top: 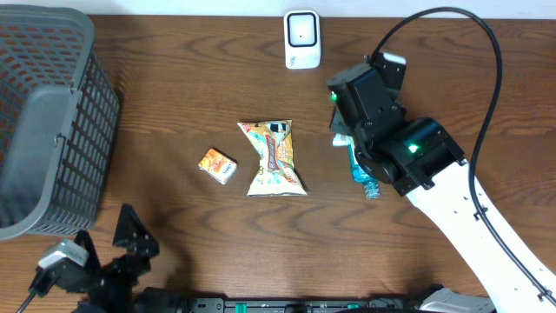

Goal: Scan the item barcode
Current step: 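Carry the green pouch with the right gripper to the white scanner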

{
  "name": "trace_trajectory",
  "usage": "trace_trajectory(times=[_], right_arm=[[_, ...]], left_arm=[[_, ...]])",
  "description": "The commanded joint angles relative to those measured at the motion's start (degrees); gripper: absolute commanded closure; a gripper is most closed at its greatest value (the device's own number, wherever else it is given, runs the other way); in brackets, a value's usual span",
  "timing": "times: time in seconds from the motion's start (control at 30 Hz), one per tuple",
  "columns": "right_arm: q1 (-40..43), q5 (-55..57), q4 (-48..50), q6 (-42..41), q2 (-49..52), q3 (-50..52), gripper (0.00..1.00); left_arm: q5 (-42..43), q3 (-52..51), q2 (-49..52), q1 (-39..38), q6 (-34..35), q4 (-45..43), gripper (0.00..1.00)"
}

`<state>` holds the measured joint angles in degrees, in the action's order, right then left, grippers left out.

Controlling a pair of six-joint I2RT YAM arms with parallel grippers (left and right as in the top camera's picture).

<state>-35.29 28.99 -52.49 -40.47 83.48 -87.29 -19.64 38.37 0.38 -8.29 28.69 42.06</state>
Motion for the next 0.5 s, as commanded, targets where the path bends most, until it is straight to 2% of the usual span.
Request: trace_trajectory(times=[0.0,0.13,0.2,0.33,0.47], right_arm=[[-0.4,8.6,3.1,6.0,3.0,-0.2,0.98],[-0.4,18.4,10.7,12.0,9.0,-0.2,0.99],[-0.3,23.8,19.0,18.9,12.6,-0.2,0.99],[0.8,25.8,42.8,38.2,20.8,-0.2,0.99],[2.2,26.2,69.7,53.2,30.5,-0.3,0.99]], left_arm=[[-0.6,-6.6,0.6,0.1,1.9,-5.5,0.02],[-0.5,-17.2,0.6,0.1,1.9,-17.9,0.02],[-0.5,-22.0,0.6,0.1,1.9,-23.6,0.02],[-0.3,-30.2,0.6,0.1,2.1,-32.1,0.02],[-0.3,-34.4,0.6,0.1,2.1,-33.6,0.02]])
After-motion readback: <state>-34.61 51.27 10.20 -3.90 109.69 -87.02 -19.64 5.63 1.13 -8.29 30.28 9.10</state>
